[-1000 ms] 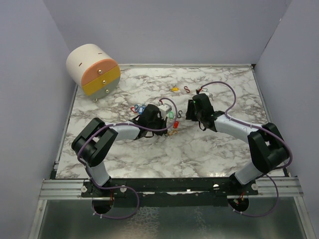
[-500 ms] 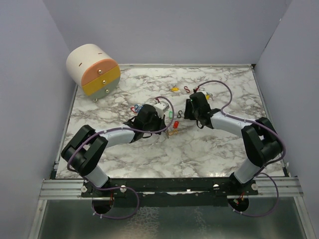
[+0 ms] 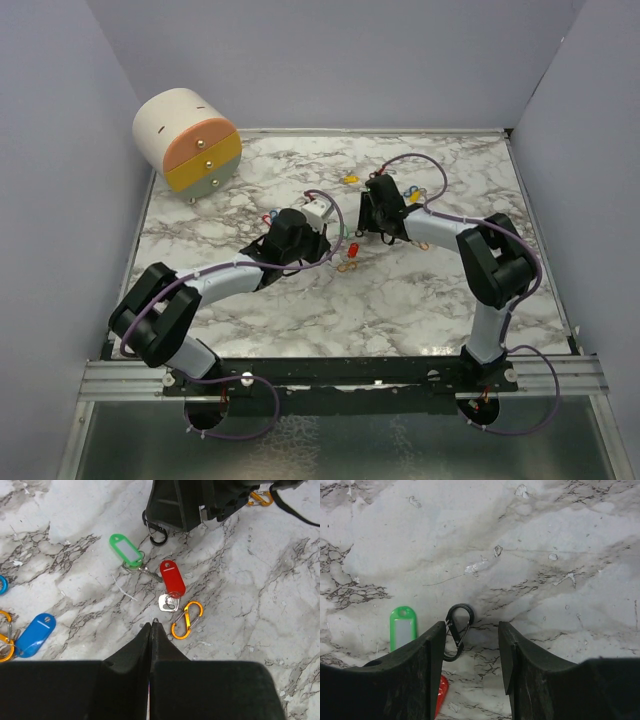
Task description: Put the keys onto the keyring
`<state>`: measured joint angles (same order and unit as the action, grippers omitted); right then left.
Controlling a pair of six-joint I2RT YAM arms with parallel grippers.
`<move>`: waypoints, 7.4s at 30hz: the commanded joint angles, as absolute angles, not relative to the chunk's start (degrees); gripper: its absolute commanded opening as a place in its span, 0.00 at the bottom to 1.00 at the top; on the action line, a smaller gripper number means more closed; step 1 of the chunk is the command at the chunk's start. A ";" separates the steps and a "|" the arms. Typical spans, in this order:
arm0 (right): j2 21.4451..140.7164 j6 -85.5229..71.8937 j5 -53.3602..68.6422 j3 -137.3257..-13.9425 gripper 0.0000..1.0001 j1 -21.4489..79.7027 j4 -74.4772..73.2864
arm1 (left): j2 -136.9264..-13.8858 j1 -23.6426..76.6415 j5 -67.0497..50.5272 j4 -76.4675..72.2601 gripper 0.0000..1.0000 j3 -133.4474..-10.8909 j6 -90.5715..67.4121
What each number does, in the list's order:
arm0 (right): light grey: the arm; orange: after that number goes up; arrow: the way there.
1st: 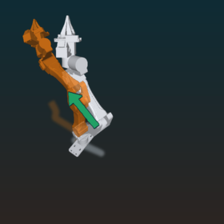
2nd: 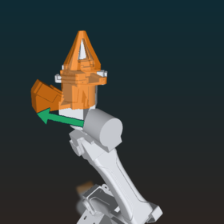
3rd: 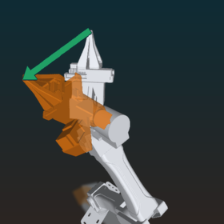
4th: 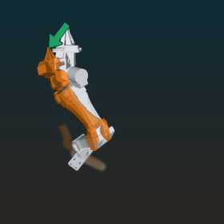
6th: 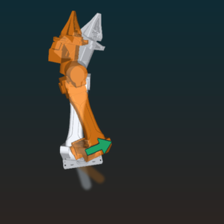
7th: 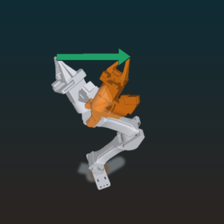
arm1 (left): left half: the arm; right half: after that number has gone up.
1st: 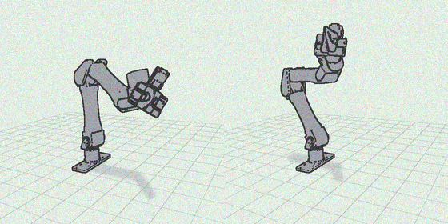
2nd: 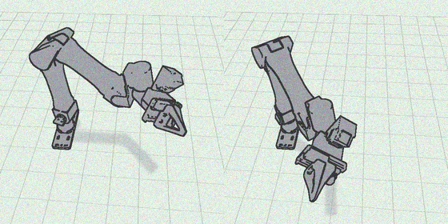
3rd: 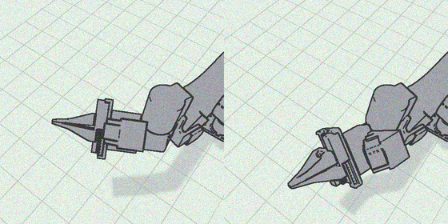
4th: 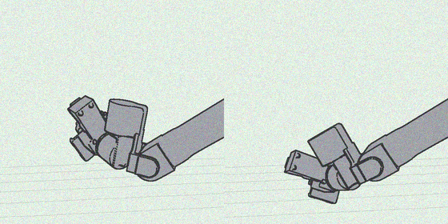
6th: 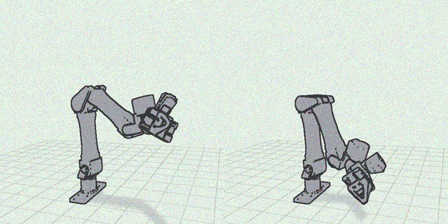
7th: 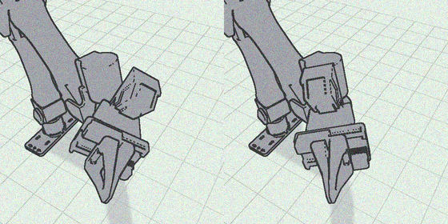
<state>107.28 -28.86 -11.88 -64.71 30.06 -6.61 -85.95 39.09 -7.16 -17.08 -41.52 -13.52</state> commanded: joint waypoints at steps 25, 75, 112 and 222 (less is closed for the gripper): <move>116.77 -36.47 -20.31 -73.75 0.40 34.80 -18.46 | -77.59 37.73 -4.63 -16.92 0.00 -40.26 -11.87; 82.92 -37.97 -12.24 -48.27 0.00 34.80 2.74 | -90.72 40.48 -13.67 -38.55 0.00 -44.36 -10.47; 79.54 -37.77 -12.64 -48.16 0.01 34.44 -0.52 | -92.55 42.46 -13.05 -41.66 0.00 -42.37 -7.22; 72.58 -35.60 -7.55 -41.05 0.00 23.91 -0.88 | -109.90 55.16 28.65 -8.80 0.00 -61.49 -15.89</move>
<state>74.08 -35.77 -8.38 -41.74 24.25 -1.50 -110.96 54.85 26.52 -10.61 -60.73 -16.45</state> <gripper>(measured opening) 0.035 0.011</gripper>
